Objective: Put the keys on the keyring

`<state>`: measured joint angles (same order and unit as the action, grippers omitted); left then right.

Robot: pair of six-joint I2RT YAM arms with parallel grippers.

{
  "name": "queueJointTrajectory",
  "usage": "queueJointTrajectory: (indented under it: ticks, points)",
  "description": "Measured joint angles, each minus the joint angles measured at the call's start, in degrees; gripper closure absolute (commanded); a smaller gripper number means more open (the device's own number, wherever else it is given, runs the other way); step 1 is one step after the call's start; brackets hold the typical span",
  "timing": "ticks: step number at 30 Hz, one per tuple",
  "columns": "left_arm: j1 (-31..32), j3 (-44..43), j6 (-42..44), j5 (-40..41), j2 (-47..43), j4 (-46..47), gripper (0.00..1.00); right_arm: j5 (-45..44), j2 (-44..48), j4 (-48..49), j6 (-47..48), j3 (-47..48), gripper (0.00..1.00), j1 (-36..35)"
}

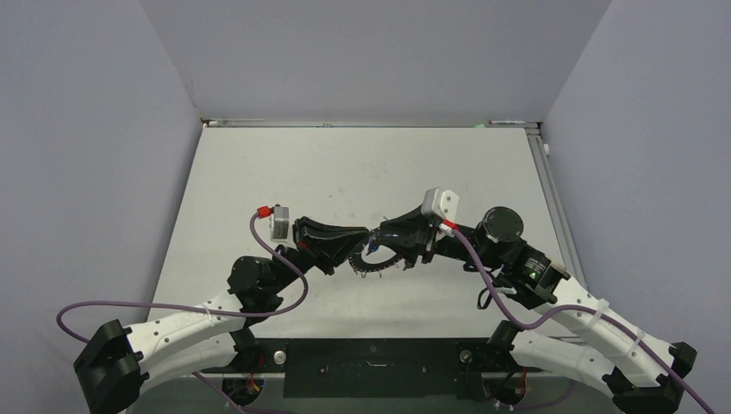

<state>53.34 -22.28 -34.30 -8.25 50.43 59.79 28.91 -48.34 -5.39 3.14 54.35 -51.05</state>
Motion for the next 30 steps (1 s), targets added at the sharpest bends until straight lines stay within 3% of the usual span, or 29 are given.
queueJointTrajectory:
  ticks: [13, 22, 30]
  points:
    - [-0.02, 0.07, 0.22, -0.07, -0.13, -0.07, 1.00, 0.83, -1.97, 2.14, -0.87, 0.00, 0.80, 0.00]
    - [-0.02, 0.13, 0.50, -0.31, -0.13, -1.05, 1.00, 2.03, -3.32, 2.56, -0.94, 0.00, 0.94, 0.00]
    - [-0.09, 0.55, 1.14, -0.09, -0.42, -1.16, 0.98, 3.13, -4.46, 1.62, -1.57, 0.98, 0.95, 0.09]
